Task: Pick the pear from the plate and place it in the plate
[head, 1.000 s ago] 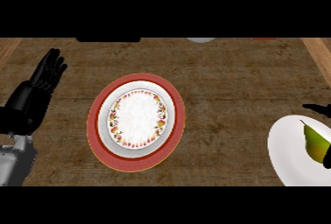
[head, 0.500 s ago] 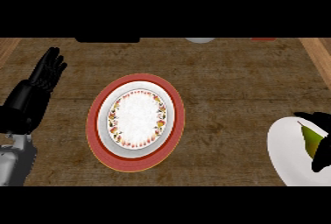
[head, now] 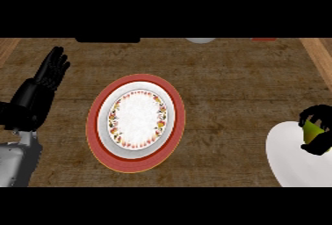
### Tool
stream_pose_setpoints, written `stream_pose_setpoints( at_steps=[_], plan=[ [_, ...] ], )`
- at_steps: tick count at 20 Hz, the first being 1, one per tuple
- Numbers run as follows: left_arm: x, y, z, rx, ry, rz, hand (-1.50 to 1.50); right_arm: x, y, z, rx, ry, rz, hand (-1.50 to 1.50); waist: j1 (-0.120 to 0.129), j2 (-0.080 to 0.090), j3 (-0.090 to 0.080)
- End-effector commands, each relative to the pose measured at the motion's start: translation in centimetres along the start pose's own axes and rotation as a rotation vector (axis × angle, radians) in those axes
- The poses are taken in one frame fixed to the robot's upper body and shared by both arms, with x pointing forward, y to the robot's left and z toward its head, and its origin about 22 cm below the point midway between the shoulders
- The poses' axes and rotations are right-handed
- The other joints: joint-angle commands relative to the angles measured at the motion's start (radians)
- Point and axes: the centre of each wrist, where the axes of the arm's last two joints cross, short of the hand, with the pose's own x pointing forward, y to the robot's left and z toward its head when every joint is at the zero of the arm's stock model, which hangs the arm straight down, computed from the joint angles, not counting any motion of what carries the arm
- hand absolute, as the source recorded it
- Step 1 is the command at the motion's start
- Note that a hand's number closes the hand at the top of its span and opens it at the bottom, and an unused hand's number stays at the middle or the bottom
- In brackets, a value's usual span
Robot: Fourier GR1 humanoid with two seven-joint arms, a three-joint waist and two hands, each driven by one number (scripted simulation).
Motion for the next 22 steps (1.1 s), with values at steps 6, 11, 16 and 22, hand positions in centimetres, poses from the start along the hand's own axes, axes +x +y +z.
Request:
stream_pose_setpoints(
  at_steps=[6, 11, 16, 22],
  plan=[
    [-0.9, 2.1, 1.5, 0.109, 0.060, -0.023, 0.00, 1.5, 7.7, 2.8, -0.228, 0.289, -0.093, 1.50, -0.135, -0.049, -0.002],
    [-0.9, 3.4, 2.0, 0.133, 0.088, -0.045, 0.00, 5.5, 10.1, 5.5, -0.383, 0.298, -0.142, 1.50, -0.159, -0.057, -0.005],
    [-1.9, 3.0, 2.9, 0.118, 0.112, -0.042, 0.00, 12.2, 9.6, 10.2, -0.553, 0.127, -0.283, 1.50, -0.139, -0.053, -0.006],
    [-0.4, 2.4, 1.8, 0.104, 0.061, -0.037, 0.00, 19.7, 8.4, 18.2, -0.700, -0.106, -0.477, 1.50, -0.106, -0.042, -0.001]
  ],
)
